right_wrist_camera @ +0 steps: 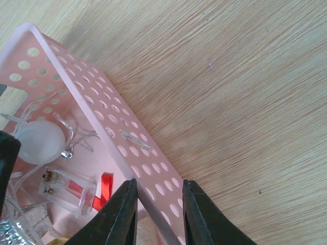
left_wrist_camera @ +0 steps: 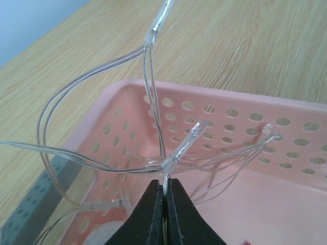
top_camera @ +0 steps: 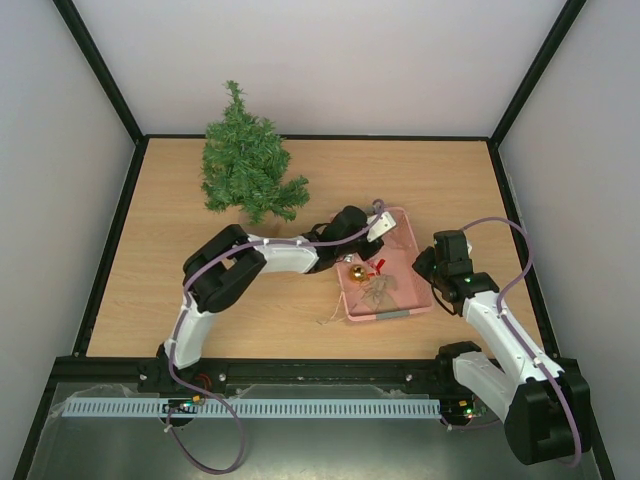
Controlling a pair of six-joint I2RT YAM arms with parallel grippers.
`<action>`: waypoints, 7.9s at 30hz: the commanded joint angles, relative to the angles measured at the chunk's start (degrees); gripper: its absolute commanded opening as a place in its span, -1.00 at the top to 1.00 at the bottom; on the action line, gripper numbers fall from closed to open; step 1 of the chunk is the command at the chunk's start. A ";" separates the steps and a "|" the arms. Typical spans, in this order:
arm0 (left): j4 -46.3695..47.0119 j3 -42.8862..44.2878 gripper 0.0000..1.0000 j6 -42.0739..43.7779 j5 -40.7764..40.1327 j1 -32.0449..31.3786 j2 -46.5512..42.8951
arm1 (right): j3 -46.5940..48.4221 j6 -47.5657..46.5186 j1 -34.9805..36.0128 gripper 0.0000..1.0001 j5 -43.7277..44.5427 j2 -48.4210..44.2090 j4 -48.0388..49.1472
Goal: Decorate the small christmas tree
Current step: Pick up the decoration item from the storage box, then place the decoration item in the storage box.
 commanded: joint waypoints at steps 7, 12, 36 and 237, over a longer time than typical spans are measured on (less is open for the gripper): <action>1.34 -4.96 0.95 -1.06 -0.74 1.01 -10.15 | 0.17 0.97 -0.08 0.56 2.55 0.30 -1.80; -1.28 -6.87 0.95 -5.13 2.98 0.99 -16.99 | 0.44 1.28 -0.11 0.58 1.85 -0.31 -1.40; -23.83 -21.40 0.95 -19.59 18.16 0.47 -50.36 | -1.04 2.38 -0.06 0.65 1.24 0.32 1.95; -35.09 9.04 0.95 -14.98 -7.20 1.56 -63.58 | 19.06 -25.49 5.48 -0.22 9.49 24.32 1.52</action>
